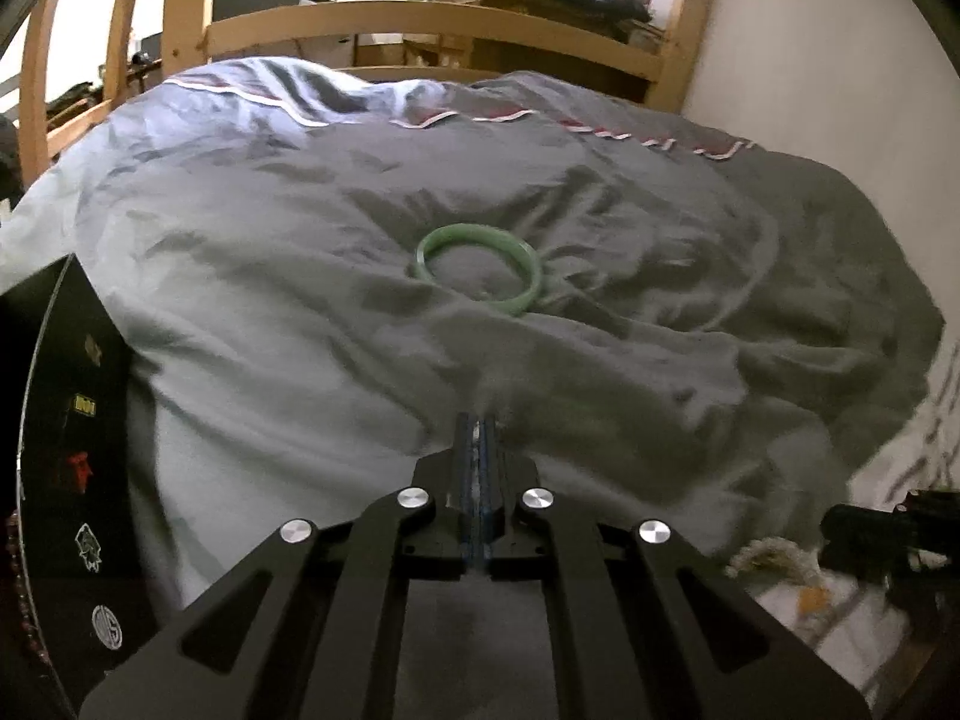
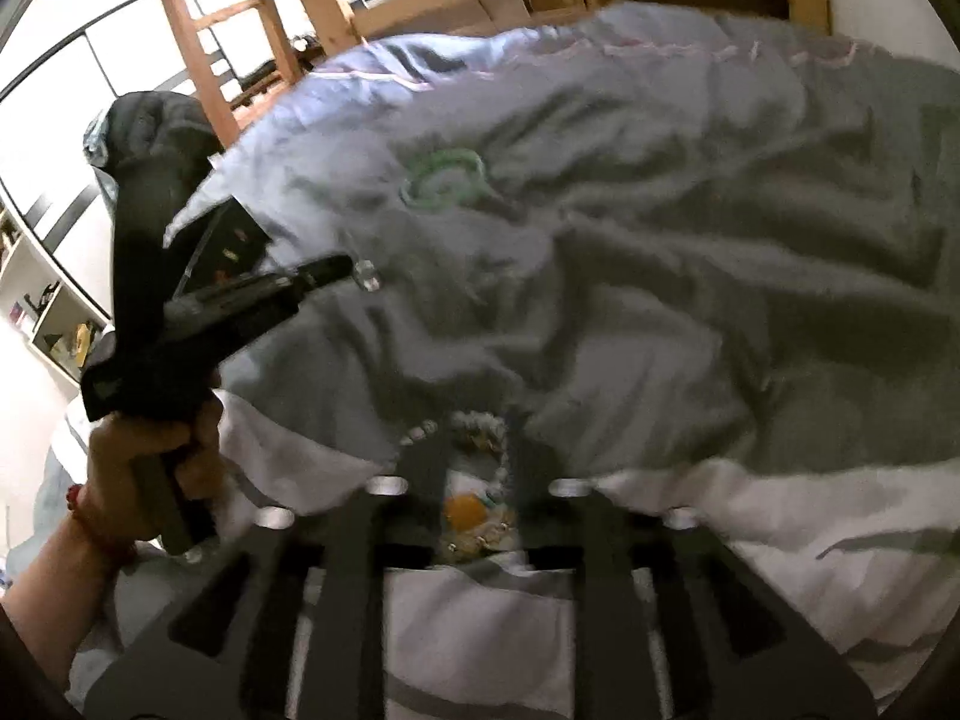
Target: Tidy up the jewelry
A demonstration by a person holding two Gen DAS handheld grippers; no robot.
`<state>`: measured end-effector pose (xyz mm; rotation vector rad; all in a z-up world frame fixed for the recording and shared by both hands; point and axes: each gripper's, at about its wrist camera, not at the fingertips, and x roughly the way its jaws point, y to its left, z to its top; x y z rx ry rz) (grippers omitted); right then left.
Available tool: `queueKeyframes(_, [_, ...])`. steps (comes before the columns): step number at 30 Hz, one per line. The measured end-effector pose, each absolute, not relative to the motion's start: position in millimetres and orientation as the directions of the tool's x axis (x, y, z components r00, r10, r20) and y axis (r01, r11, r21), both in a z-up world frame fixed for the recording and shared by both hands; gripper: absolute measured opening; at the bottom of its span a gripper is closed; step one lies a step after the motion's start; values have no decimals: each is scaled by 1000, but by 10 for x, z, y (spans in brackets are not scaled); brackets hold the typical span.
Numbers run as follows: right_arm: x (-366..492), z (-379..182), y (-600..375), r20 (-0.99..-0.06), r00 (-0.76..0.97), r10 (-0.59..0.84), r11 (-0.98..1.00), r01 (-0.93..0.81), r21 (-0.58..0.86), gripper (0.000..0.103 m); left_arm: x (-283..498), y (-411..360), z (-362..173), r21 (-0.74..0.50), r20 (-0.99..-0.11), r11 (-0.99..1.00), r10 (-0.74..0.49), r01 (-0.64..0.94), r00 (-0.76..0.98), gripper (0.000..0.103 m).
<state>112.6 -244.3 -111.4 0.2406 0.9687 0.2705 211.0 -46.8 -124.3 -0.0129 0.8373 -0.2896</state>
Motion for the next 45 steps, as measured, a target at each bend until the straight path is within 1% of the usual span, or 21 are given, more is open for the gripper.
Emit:
queueKeyframes(1, [1120, -1133, -2429, -775, 535, 336, 939, -125, 320, 43, 2136, -460, -1263, -122, -733, 961, -256, 248, 631, 9])
queueKeyframes(2, [1128, -1149, -2397, -779, 531, 333, 941, -133, 311, 43, 2167, -457, -1288, -116, -732, 962, -250, 246, 634, 18])
queueKeyframes(3, [1150, -1176, -2351, -790, 522, 321, 946, -143, 290, 43, 2186, -454, -1295, -117, -730, 963, -250, 245, 636, 31])
queueKeyframes(4, [1170, -1207, -2320, -801, 513, 309, 951, -147, 273, 43, 2210, -453, -1302, -124, -727, 961, -258, 248, 636, 35])
queueKeyframes(5, [1196, -1249, -2293, -814, 501, 294, 956, -146, 255, 43, 2224, -452, -1314, -128, -728, 960, -262, 250, 633, 37])
queueKeyframes(9, [1242, -1373, -2251, -826, 465, 319, 948, -151, 281, 43, 2237, -476, -1359, -135, -735, 953, -281, 273, 618, 37])
queueKeyframes(10, [1234, -1368, -2228, -824, 469, 318, 948, -161, 274, 38, 2229, -487, -1352, -138, -732, 949, -290, 283, 617, 37])
queueKeyframes(11, [1227, -1366, -2206, -825, 471, 312, 950, -169, 263, 22, 2224, -503, -1349, -142, -731, 944, -302, 297, 612, 37])
queueKeyframes(12, [1219, -1362, -2203, -824, 473, 313, 949, -174, 261, 16, 2222, -522, -1352, -144, -733, 940, -310, 308, 605, 27])
queueKeyframes(13, [1207, -1347, -2210, -817, 480, 318, 948, -174, 267, 11, 2226, -535, -1365, -148, -737, 937, -318, 317, 596, 20])
queueKeyframes(14, [1193, -1326, -2225, -810, 490, 322, 947, -173, 271, 9, 2230, -544, -1381, -154, -741, 934, -325, 323, 587, 19])
queueKeyframes(17, [1137, -1201, -2299, -768, 536, 350, 936, -176, 304, 9, 2216, -568, -1370, -146, -744, 933, -323, 329, 585, 19])
queueKeyframes(23, [1078, -998, -2382, -714, 587, 383, 920, -176, 349, 9, 2112, -561, -1217, -169, -715, 928, -348, 333, 606, 19])
queueKeyframes(34, [834, -463, -2412, -645, 667, 372, 921, -182, 344, 9, 1667, -423, -783, -190, -670, 932, -353, 308, 653, 19])
queueKeyframes(39, [715, -197, -2389, -614, 692, 379, 919, -199, 341, 9, 1401, -380, -526, -157, -644, 940, -330, 303, 690, 19])
queueKeyframes(42, [698, -34, -2324, -597, 704, 385, 916, -214, 339, 9, 1295, -316, -443, -157, -641, 948, -312, 278, 701, 19])
queueKeyframes(45, [735, 108, -2223, -581, 708, 402, 911, -240, 336, 9, 1209, -220, -360, -126, -641, 959, -274, 254, 717, 19])
